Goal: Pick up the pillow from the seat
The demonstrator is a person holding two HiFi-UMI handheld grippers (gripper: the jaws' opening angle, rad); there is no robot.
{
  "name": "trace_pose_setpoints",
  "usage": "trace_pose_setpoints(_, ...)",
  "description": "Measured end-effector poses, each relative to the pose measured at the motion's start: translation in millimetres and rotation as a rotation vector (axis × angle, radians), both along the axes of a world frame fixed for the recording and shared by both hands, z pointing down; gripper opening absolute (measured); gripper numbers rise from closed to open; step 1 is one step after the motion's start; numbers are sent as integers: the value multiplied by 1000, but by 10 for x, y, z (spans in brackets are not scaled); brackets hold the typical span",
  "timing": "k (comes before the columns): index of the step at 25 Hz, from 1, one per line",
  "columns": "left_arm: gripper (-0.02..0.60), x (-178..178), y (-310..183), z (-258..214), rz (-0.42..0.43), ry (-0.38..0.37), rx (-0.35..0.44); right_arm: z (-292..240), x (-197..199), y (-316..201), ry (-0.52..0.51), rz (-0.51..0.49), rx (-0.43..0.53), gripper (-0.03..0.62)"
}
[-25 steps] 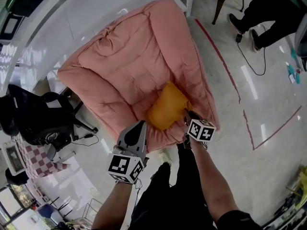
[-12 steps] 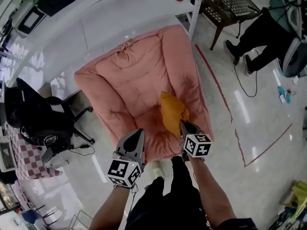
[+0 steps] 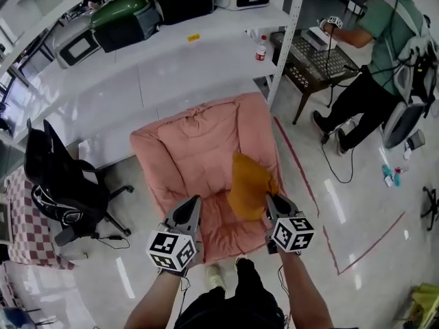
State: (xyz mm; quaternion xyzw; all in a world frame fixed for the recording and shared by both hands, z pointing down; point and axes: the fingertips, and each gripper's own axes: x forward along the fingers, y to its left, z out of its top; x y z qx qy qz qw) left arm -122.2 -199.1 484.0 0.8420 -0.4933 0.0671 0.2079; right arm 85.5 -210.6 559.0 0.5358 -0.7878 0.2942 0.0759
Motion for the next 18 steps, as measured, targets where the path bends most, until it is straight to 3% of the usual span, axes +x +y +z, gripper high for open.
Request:
trace_pose_setpoints(8,5,-199,70,-657,-23,23,83,-1084,-112,41,7,-29,188,25)
trace_pose_setpoints(18,5,-302,213,-1557,-2,51,191,-2212,-150,215,37,-36,358,20)
